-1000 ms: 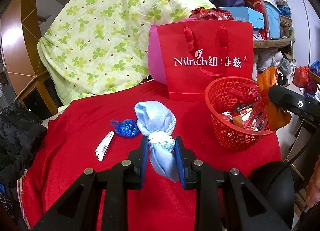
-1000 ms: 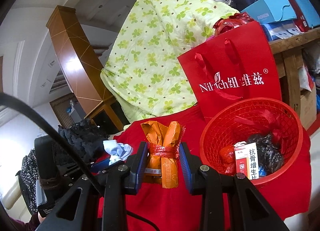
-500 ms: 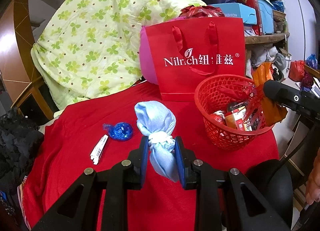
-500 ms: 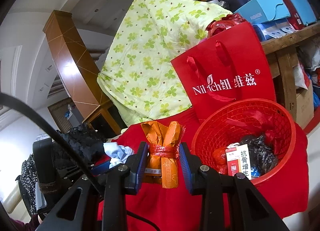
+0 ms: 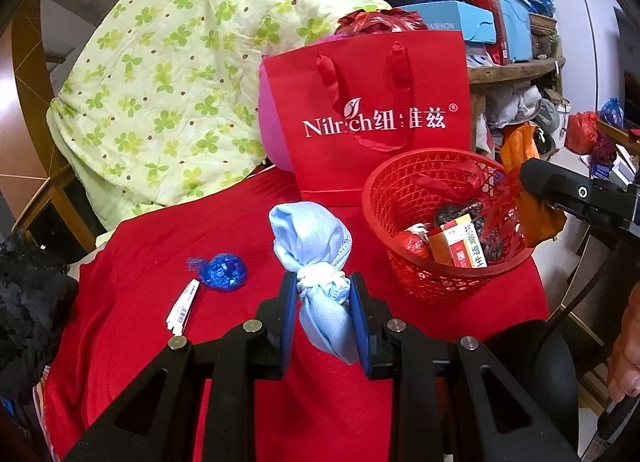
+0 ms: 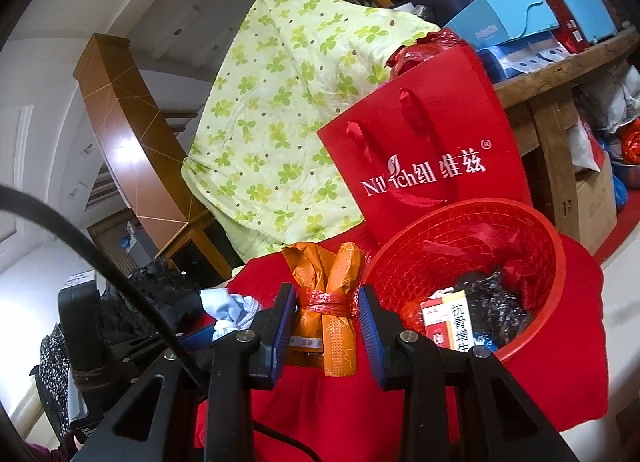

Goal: Collect trash
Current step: 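Carry both items over the red mesh basket and release them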

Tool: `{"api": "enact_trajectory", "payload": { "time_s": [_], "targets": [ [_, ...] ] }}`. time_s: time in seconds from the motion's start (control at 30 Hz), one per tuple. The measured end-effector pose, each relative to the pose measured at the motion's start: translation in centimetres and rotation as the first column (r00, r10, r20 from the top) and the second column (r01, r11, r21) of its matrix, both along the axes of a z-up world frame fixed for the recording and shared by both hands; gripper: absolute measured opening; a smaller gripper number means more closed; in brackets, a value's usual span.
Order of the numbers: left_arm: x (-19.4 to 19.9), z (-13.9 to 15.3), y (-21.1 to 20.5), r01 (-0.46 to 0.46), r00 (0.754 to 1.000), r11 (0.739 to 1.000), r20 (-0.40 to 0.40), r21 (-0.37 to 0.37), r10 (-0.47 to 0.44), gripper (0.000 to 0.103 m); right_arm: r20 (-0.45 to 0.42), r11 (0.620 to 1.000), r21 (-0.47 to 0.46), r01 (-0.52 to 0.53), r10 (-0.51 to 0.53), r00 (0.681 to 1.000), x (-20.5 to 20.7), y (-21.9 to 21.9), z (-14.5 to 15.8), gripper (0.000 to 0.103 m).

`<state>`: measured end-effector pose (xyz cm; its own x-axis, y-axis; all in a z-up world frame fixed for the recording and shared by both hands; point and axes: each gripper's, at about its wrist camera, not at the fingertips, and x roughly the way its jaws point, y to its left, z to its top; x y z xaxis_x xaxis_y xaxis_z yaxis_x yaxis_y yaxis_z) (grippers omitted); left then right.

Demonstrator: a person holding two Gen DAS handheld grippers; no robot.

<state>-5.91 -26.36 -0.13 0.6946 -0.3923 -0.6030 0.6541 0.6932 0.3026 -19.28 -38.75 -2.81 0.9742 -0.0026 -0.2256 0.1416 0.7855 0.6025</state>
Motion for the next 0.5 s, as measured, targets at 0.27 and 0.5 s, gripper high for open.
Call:
{"api": "enact_trajectory", "payload": {
  "time_s": [0.27,0.5],
  "targets": [
    [-0.7,0.0,-1.1,0.031,0.999,0.999,0.009,0.013,-0.031,0.028,0.006,0.999,0.016,0.029,-0.029,1.000,-1.0,-1.2,-0.3,0.035],
    [-1.5,0.4,-2.3,0.060,0.998,0.998,0.028,0.021,-0.061,0.028,0.010,0.998,0.022,0.052,-0.052,0.999,-1.7,-1.9,-0.3,0.035]
  ]
}}
